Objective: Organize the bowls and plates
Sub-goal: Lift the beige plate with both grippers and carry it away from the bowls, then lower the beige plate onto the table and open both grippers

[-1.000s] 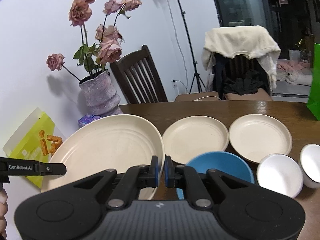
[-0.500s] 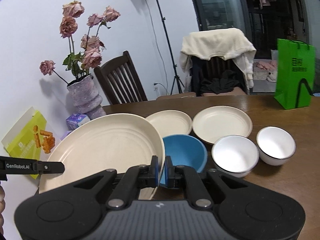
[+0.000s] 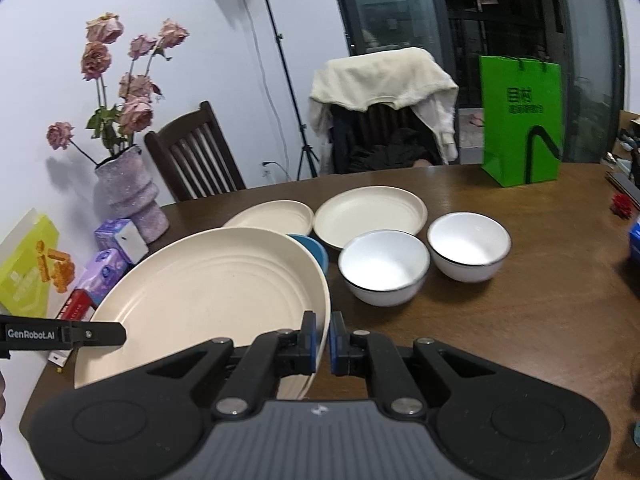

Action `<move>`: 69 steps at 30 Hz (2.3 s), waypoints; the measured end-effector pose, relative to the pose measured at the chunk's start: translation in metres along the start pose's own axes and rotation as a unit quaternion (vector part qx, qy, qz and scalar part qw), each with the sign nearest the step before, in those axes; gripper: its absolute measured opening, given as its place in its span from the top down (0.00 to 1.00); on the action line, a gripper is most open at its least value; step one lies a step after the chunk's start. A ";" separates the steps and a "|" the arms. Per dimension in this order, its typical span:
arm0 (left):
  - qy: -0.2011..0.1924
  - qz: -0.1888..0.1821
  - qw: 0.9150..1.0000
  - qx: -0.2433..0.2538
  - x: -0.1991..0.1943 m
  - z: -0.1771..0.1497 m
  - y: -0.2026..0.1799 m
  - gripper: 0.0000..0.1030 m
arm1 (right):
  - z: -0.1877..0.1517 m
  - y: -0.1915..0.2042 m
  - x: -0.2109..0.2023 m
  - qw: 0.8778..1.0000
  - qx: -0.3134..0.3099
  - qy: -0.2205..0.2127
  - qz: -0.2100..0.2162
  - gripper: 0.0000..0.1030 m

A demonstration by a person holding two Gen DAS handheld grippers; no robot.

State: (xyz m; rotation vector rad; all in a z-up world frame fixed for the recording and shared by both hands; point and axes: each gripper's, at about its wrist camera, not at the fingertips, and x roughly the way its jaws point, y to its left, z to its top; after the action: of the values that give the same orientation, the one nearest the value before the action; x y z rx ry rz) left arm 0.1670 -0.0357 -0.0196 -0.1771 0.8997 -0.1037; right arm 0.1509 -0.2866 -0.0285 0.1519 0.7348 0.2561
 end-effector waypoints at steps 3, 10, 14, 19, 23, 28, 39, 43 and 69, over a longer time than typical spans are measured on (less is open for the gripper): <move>0.007 -0.006 1.000 0.014 0.008 -0.007 -0.010 0.86 | -0.009 -0.009 -0.004 1.000 0.004 0.003 -0.014 0.93; 0.026 -0.020 0.999 0.040 0.028 -0.024 -0.024 0.86 | -0.031 -0.030 -0.006 0.999 0.016 0.017 -0.037 0.93; 0.037 -0.025 0.998 0.049 0.041 -0.032 -0.029 0.86 | -0.045 -0.041 -0.002 0.998 0.026 0.031 -0.047 0.93; 0.047 -0.027 0.997 0.058 0.057 -0.040 -0.032 0.86 | -0.058 -0.051 0.004 0.997 0.032 0.041 -0.056 0.93; 0.058 -0.027 0.996 0.062 0.069 -0.044 -0.031 0.86 | -0.066 -0.054 0.012 0.996 0.030 0.050 -0.064 0.93; 0.073 -0.025 0.995 0.062 0.086 -0.050 -0.030 0.86 | -0.075 -0.059 0.024 0.995 0.032 0.067 -0.070 0.93; 0.095 -0.024 0.993 0.063 0.113 -0.065 -0.030 0.86 | -0.093 -0.070 0.049 0.991 0.035 0.097 -0.080 0.92; 0.099 -0.023 0.993 0.066 0.119 -0.068 -0.030 0.85 | -0.097 -0.073 0.055 0.991 0.034 0.103 -0.082 0.92; 0.111 -0.007 0.991 0.074 0.139 -0.072 -0.035 0.84 | -0.105 -0.079 0.073 0.989 0.040 0.118 -0.085 0.91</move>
State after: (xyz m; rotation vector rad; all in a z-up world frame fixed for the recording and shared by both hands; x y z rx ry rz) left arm 0.1957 -0.1004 -0.1641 -0.0332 1.1073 -0.2066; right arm 0.1460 -0.3367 -0.1705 0.1359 0.9888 0.0829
